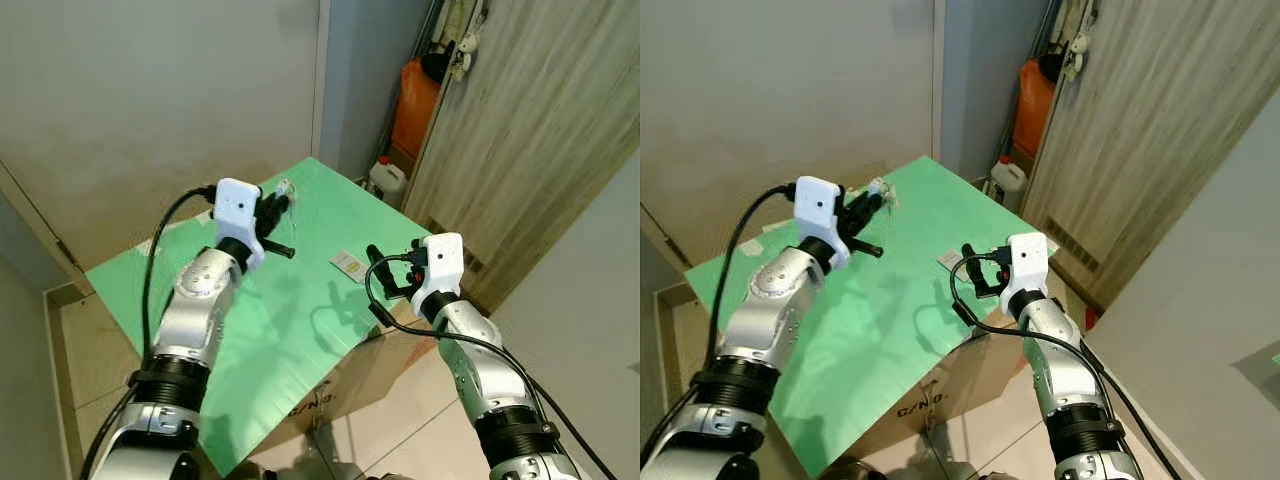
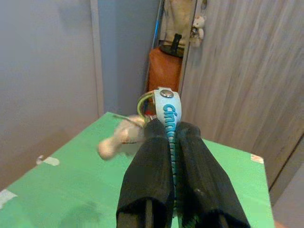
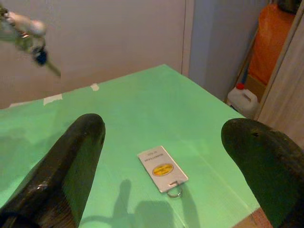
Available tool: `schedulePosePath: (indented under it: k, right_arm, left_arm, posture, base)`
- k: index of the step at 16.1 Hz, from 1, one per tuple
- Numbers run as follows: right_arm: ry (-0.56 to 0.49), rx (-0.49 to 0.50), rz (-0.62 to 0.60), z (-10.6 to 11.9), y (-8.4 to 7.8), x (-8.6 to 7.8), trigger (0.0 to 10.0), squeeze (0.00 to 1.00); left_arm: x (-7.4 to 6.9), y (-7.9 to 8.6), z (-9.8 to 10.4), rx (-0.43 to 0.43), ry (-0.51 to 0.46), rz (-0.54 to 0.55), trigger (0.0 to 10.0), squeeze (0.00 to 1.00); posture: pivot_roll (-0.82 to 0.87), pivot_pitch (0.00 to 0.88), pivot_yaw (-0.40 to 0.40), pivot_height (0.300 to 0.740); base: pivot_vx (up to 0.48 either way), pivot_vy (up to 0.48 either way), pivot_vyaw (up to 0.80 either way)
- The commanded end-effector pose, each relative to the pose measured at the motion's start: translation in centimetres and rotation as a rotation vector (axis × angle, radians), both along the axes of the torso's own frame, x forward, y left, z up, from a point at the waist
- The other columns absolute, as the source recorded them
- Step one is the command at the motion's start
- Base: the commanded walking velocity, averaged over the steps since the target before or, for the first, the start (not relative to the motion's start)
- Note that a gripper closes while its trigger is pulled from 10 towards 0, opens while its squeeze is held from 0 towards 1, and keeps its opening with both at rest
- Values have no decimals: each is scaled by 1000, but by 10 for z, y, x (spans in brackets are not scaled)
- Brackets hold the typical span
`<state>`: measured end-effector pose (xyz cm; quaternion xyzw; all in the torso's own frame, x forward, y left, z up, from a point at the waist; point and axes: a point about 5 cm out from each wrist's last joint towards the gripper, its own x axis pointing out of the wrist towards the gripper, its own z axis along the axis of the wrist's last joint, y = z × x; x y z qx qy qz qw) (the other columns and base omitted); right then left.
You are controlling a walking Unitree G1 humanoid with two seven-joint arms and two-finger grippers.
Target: Hang keys on a hook
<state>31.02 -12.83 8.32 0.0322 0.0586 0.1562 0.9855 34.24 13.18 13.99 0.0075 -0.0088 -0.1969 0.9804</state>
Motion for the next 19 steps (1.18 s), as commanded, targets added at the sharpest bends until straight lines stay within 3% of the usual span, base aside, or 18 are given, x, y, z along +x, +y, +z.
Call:
schedulePosePath:
  k: [1, 2, 4, 8, 11, 16, 19]
  right_arm:
    - [-34, -12, -13, 7, -3, 2, 10000, 0]
    - [-34, -8, -15, 7, -3, 3, 10000, 0]
    - [-28, 0, -22, 7, -4, 5, 10000, 0]
    - [-20, 8, -35, 6, -6, 5, 10000, 0]
    - [-18, 8, -40, 4, -7, 3, 10000, 0]
    - [-15, 9, -48, 2, -8, 0, 10000, 0]
    - [-8, 13, -56, 0, -10, -2, 10000, 0]
  left_arm:
    - [-3, -9, 2, 1, -9, -35, 0, 0]
    - [-4, -12, 2, 3, -9, -46, 0, 0]
    - [-17, -34, -3, 3, -6, -132, 0, 0]
    - [-24, -49, -4, -6, -19, -203, 0, 0]
    - [-23, -50, -4, 11, -18, -226, 0, 0]
    - [-22, -49, -4, 37, -25, -225, 0, 0]
    - [-22, -48, -9, 105, -16, -275, 0, 0]
  posture:
    - [34, 0, -9, 740]
    - [35, 0, -9, 740]
    - [32, 0, -5, 740]
    - [23, 0, 2, 740]
    - [18, 0, 8, 740]
    - [8, 0, 12, 740]
    - [4, 0, 16, 740]
  base:
    - [0, 0, 0]
    - [0, 0, 0]
    - [0, 0, -259]
    - [0, -341, -589]
    - [0, -480, -565]
    - [0, 0, -557]
    - [0, 0, -554]
